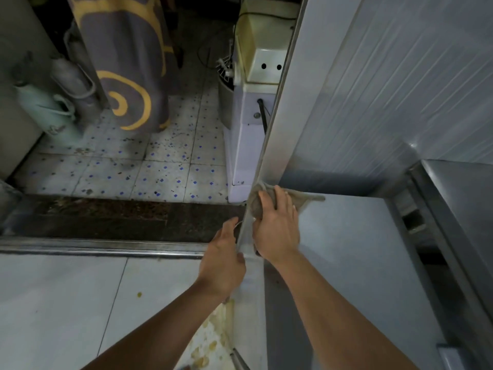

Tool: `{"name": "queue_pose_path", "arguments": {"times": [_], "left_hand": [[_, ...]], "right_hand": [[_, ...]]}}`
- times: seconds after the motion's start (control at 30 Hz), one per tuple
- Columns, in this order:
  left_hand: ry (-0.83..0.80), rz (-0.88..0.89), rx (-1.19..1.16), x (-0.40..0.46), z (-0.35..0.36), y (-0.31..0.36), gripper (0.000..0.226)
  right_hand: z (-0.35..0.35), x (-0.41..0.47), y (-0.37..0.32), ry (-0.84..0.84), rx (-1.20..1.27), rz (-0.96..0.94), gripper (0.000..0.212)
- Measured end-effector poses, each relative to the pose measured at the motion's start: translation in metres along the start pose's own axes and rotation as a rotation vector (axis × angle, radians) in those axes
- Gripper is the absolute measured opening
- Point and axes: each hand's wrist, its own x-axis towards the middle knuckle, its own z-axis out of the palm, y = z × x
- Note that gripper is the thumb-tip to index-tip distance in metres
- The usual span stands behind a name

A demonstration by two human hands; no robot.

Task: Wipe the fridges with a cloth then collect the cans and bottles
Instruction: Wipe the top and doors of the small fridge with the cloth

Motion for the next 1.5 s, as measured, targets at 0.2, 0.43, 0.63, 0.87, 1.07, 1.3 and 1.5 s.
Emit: {"name": "queue_pose_path", "arguments": {"times": [0.2,0.43,0.63,0.87,1.07,1.3,1.5], "left_hand": [[0.004,-0.004,0.030,0.014,0.003,0.000,0.067],[-0.020,0.059,0.025,0.025,0.013,0.022,0.062],[-0.071,0.122,0.213,0.037,0.029,0.042,0.062],[-0.059,-0.012,0.366,0.032,0.035,0.060,0.066],[-0.043,-0.093,0.434,0.029,0.039,0.069,0.069],[-0.047,-0.109,0.473,0.030,0.046,0.069,0.069],[-0.052,-0.131,0.505,0.032,0.048,0.071,0.065]], "right_hand": [[-0.002,0.031,0.005,0.032,-0.005,-0.051,0.053],[-0.016,0.032,0.056,0.041,0.041,-0.090,0.046],[-0.041,0.037,0.126,0.088,-0.020,0.315,0.042],[-0.020,0.023,0.070,0.027,-0.005,-0.162,0.051],[-0.047,0.031,0.140,0.085,0.021,-0.024,0.036],[-0.075,0.037,0.227,0.063,0.162,0.334,0.029],[-0.068,0.017,0.224,0.084,0.131,0.340,0.049]]}}
